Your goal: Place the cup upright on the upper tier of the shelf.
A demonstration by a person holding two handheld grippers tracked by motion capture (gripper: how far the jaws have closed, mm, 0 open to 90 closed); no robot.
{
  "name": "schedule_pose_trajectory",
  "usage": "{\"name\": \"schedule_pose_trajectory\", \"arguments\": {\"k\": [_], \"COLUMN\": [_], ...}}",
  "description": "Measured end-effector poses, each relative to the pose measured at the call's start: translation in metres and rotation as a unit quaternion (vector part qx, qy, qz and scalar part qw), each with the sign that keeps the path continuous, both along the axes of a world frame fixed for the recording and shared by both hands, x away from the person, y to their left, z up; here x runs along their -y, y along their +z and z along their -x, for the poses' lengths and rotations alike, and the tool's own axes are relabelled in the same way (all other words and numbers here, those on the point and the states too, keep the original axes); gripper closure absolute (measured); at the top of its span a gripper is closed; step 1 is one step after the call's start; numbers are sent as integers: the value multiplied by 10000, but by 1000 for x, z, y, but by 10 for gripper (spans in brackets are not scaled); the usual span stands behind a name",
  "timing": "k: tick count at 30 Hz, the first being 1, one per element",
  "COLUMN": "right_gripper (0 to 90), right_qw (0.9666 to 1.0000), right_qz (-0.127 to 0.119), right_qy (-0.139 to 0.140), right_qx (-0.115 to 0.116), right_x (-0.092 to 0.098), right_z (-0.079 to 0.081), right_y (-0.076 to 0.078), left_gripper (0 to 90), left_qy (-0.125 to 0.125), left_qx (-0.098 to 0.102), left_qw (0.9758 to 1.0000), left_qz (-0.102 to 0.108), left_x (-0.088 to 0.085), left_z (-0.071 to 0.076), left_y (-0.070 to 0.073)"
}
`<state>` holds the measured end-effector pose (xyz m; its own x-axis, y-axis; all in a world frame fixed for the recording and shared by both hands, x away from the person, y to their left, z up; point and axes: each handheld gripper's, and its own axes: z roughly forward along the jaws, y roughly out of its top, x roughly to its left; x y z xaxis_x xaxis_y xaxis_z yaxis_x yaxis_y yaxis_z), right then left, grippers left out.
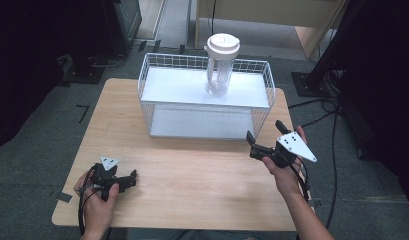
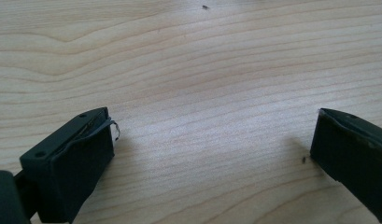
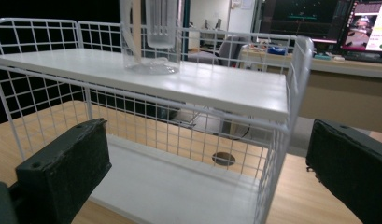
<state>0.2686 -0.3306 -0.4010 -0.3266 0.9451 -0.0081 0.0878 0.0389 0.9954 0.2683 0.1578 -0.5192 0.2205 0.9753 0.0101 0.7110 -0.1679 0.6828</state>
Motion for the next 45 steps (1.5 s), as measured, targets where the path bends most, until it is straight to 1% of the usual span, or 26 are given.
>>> {"name": "schedule_pose_trajectory", "arguments": {"k": [3,5,6,7,8,12,14,15,17,22,23,24,25,27,30,32,33,37,39,40,45], "right_gripper": [0,0,0,0,0,0,0,0,0,0,0,0,0,0,0,0,0,0,0,0,0], "right_qw": [10000,9998,9998,9996,9996,9991,9989,9985,9982,9969,9966,9958,9958,9945,9938,9930,9921,9909,9900,9888,9864], "right_qz": [-7,6,6,5,5,-54,-40,-16,-13,35,39,82,82,140,170,204,194,230,217,227,289], "right_qy": [-49,-115,-115,-150,-150,-242,-275,-310,-331,-400,-417,-469,-469,-496,-527,-563,-606,-655,-713,-762,-802], "right_qx": [-76,-170,-170,-240,-240,-354,-389,-456,-500,-669,-711,-787,-787,-908,-961,-1019,-1085,-1152,-1202,-1265,-1408], "right_x": [7,13,13,17,17,26,31,35,36,44,45,48,48,52,55,58,62,68,72,76,82], "right_z": [4,7,7,9,9,14,16,19,20,25,26,29,29,33,35,38,41,45,47,50,57], "right_y": [-8,-17,-17,-22,-22,-31,-35,-41,-43,-58,-62,-68,-68,-77,-81,-85,-88,-94,-97,-102,-110], "left_gripper": [0,0,0,0,0,0,0,0,0,0,0,0,0,0,0,0,0,0,0,0,0], "left_qy": [2,1,1,1,1,1,2,0,2,1,1,1,2,2,2,1,1,2,2,2,2], "left_qx": [3,2,2,2,2,1,2,1,2,1,1,1,2,2,1,2,1,2,2,2,2], "left_qw": [10000,10000,10000,10000,10000,10000,10000,10000,10000,10000,10000,10000,10000,10000,10000,10000,10000,10000,10000,10000,10000], "left_qz": [2,2,2,2,1,1,2,0,2,1,1,1,2,1,1,1,1,1,2,2,1], "left_x": [0,0,0,0,0,0,0,0,0,0,0,0,0,0,0,0,0,0,0,0,0], "left_z": [0,0,0,0,0,0,0,0,0,0,0,0,0,0,0,0,0,0,0,0,0], "left_y": [0,0,0,0,0,0,0,0,0,0,0,0,0,0,0,0,0,0,0,0,0]}}
